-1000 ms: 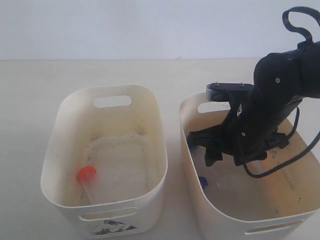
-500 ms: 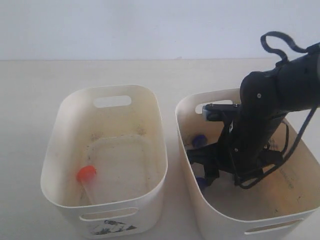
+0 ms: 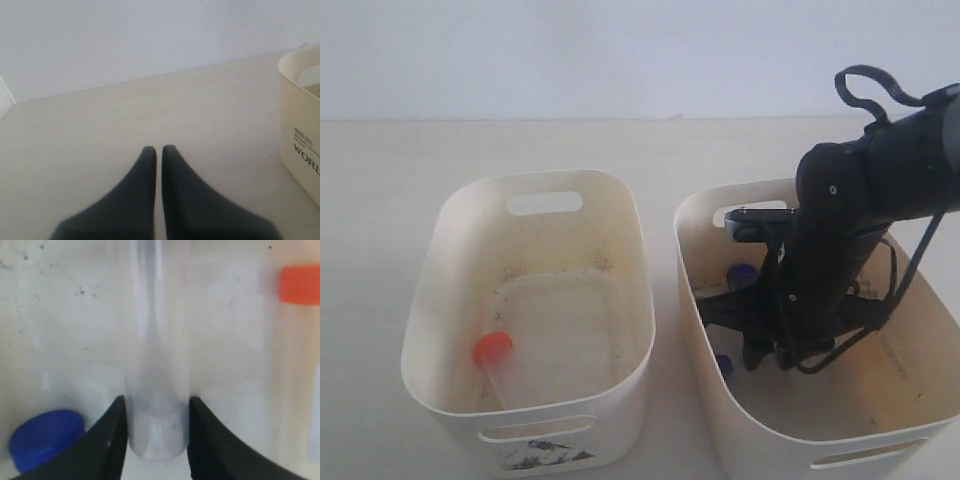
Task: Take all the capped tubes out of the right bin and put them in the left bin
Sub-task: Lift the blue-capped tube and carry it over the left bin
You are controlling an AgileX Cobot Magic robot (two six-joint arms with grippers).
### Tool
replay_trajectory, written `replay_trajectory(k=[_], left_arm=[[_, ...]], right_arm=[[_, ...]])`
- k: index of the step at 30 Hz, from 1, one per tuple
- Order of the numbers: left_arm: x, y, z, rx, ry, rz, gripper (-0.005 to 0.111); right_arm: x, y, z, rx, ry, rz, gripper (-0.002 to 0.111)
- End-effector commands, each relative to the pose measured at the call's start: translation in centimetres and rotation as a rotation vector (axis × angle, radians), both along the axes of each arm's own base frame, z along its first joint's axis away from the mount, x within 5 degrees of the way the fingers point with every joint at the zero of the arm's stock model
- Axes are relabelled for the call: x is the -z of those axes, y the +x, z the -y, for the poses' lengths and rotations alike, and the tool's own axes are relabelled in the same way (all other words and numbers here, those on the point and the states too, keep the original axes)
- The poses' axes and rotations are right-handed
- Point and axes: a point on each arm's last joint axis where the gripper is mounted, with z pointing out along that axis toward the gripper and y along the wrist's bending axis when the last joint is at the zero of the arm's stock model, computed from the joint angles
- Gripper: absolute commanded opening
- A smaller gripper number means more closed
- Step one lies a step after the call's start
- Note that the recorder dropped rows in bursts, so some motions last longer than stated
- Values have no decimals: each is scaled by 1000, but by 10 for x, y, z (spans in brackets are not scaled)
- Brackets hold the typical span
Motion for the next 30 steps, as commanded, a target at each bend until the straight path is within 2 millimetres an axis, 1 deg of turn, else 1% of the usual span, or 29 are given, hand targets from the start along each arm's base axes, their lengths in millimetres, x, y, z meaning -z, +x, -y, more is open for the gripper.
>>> replay_trajectory(k=[1,3,5,9,12,15,21,25,30], left_arm=[[-2,0,0,1,-17,12,4],[-2,0,0,1,-17,12,4],[-2,0,0,1,-17,12,4],[-2,0,0,1,-17,12,4],[-2,0,0,1,-17,12,4],[-2,0,0,1,-17,12,4],[-2,0,0,1,-17,12,4],[-2,0,0,1,-17,12,4],[-2,0,0,1,-17,12,4]], right_arm=[[-47,-12,2,-9,62,99,0],[-73,-21,6,-18,82,142,0],[-93,-30,11,-36,84,189,0],[-116,-45,18,-51,86,208,0],[-126,-53,20,-52,106,220,0],[-138,-59,18,-64,175,258,0],[-158,-66,0,-140,435,331,0],[-168,-68,-14,-261,602,385,0],[-176,-66,-20,-310,685,462,0]])
